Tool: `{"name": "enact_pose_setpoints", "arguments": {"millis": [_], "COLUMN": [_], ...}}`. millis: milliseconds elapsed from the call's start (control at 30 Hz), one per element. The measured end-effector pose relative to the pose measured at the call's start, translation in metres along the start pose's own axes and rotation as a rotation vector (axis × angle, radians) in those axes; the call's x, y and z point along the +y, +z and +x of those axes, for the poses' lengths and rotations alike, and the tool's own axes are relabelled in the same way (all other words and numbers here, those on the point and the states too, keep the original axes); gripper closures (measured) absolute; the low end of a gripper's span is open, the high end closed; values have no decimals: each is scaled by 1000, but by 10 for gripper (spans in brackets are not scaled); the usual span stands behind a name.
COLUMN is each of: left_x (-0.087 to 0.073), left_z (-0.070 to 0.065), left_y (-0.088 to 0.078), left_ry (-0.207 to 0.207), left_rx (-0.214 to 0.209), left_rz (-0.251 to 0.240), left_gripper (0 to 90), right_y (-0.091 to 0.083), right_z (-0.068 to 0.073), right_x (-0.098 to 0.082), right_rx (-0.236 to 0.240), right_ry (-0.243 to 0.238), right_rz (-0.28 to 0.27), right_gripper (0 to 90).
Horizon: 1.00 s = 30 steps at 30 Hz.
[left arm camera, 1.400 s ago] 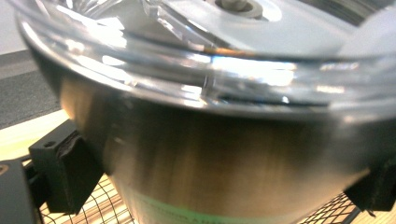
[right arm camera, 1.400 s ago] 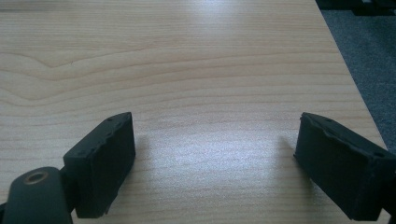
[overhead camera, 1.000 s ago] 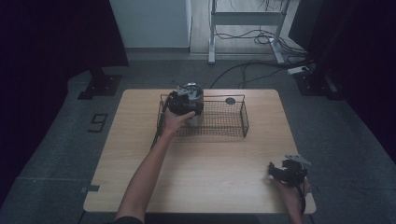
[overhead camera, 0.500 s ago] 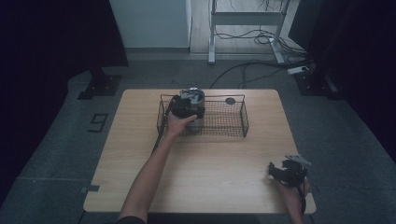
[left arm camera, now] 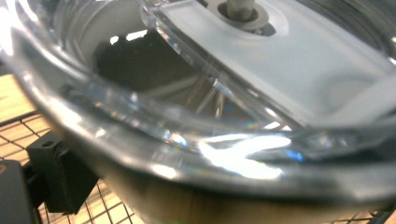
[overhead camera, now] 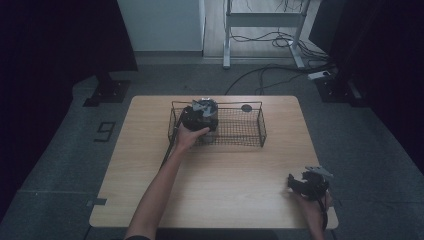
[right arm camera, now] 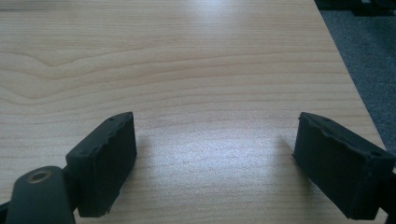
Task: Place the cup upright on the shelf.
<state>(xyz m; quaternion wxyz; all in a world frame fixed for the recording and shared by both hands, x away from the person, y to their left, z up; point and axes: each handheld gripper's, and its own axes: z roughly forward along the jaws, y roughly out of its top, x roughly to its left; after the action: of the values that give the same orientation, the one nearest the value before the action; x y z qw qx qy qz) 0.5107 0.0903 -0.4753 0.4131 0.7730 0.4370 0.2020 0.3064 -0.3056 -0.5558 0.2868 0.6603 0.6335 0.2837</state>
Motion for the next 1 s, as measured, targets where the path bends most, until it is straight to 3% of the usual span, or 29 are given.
{"name": "enact_pose_setpoints", "arguments": {"millis": [100,167,367,633,933,1000], "left_x": [-1,-1,4,5,-7,-12], "left_z": [0,-1,-2,0,-2,-4], "left_y": [-1,-1,-10,-34,-64,-70], "left_ry": [-10,7,-5,-15,-14,-17], "left_rx": [3,2,4,-7,-37,-33], "left_rz": [15,15,-37,-71,-70,-48], "left_gripper": [1,0,0,0,0,6], "right_y": [0,0,0,0,0,0], "right_z": [0,0,0,0,0,0], "right_x": [0,0,0,0,0,0], "right_rx": [0,-1,0,0,-1,-1], "right_ry": [0,0,0,0,0,1], "right_rz": [0,0,0,0,0,0], "right_gripper": [128,128,128,128,128,128]}}
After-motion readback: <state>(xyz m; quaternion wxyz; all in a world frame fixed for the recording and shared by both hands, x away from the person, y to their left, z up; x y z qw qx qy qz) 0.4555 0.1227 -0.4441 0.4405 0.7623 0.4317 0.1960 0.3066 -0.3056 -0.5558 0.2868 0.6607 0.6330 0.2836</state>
